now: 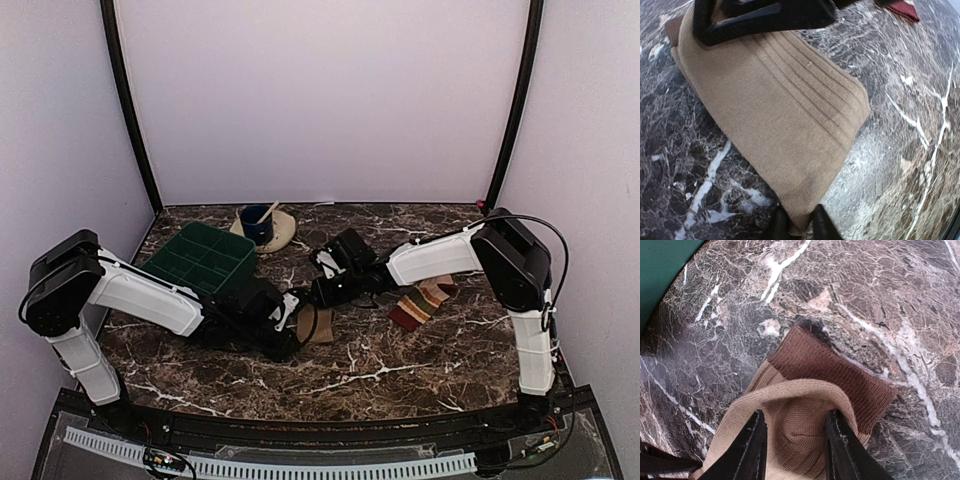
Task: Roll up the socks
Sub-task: Adjust the sock at the center of the board.
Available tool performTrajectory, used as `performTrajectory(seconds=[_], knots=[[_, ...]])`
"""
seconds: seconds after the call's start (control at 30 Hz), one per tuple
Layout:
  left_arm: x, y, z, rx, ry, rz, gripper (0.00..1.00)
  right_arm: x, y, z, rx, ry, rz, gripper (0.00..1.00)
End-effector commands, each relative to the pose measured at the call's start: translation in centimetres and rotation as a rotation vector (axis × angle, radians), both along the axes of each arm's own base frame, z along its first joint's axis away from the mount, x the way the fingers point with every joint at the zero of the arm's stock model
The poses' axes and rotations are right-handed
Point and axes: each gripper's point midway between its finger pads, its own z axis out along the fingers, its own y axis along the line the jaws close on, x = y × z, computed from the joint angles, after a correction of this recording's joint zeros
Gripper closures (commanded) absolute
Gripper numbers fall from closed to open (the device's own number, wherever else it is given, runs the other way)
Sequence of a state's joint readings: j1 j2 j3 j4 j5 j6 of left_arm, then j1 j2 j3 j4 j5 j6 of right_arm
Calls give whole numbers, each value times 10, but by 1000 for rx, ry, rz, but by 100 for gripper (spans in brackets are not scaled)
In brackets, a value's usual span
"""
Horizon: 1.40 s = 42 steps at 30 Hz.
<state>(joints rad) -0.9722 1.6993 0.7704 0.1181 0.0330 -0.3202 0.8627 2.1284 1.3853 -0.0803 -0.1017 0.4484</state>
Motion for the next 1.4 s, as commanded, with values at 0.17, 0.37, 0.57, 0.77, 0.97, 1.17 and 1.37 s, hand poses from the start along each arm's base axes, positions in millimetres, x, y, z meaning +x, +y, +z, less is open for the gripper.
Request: performTrajectory(seconds=[0.17, 0.37, 0.57, 0.77, 0.97, 1.17, 1.37], knots=[[-5, -5, 1, -11, 17, -50, 100, -4, -6, -18, -26, 43, -8, 63], [-13, -3, 8, -27, 38, -73, 100, -4, -7, -18, -31, 44, -9, 64], [-36, -9, 10, -46, 144, -159, 100, -3, -7, -18, -28, 45, -5, 64], [-50, -16, 16, -73, 211, -224, 100, -6, -7, -20, -30, 52, 3, 64], [-59, -15, 14, -63, 263, -250, 100, -9, -10, -24, -36, 60, 8, 64], [-67, -12, 5, -41, 318, -261, 98, -12, -13, -28, -48, 69, 9, 65], [-58, -4, 6, -7, 276, -204, 78, -15, -14, -26, -59, 62, 11, 65]])
